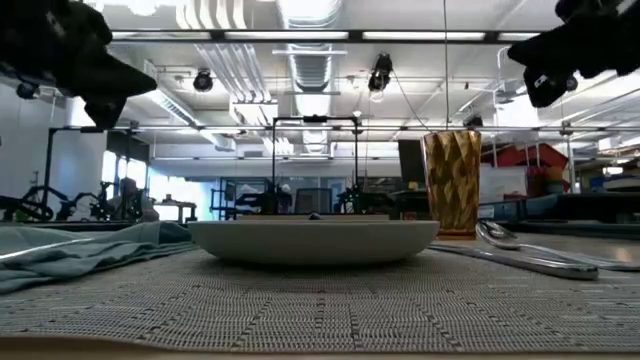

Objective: Set table place
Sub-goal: Return to Home Position

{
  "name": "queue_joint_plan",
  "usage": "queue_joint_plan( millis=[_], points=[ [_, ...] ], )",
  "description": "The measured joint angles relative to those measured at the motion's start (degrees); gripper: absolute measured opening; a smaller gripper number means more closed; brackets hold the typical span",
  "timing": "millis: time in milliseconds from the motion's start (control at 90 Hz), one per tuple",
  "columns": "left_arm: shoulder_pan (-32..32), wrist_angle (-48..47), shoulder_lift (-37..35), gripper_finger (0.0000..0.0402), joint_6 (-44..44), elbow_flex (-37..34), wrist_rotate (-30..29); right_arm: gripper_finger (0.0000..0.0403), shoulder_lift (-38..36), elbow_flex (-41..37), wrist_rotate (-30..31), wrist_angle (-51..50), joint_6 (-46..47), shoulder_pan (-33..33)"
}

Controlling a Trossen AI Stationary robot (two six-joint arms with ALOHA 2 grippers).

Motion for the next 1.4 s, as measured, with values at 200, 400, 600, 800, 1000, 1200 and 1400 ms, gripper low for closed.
queue_joint_plan(
  millis=[200, 400, 600, 800, 1000, 1200, 1400],
  points=[
    [0.00, -0.10, -3.97, 0.0003, 2.90, -0.04, 0.09, 0.0003, -8.92, -5.57, 1.89, 0.71, -0.07, -0.02],
    [0.00, -1.24, -7.25, 0.0004, 3.15, -0.68, 1.62, 0.0002, -7.33, -8.85, 4.35, 5.93, -0.08, -0.04],
    [-0.02, 3.88, -7.28, 0.0008, 3.12, -5.23, 3.93, 0.0002, -6.93, -9.75, 4.69, 6.90, -0.10, -0.04],
    [0.00, 17.66, -7.30, 0.0003, 4.67, -11.44, 6.40, 0.0003, -6.84, -9.75, 4.72, 6.52, 0.62, -0.04],
    [0.00, 16.48, -6.83, 0.0004, 5.79, -11.97, 8.83, 0.0004, -6.81, -9.77, 4.74, 6.57, -0.11, -0.04],
    [0.04, 16.42, -6.80, 0.0008, 8.61, -11.99, 8.45, 0.0004, -6.79, -9.77, 4.70, 6.17, -1.54, -0.02],
    [0.04, 16.39, -5.60, 0.0003, 8.52, -11.98, 7.92, 0.0003, -6.76, -9.79, 4.70, 4.42, -1.80, -0.04]
  ],
)
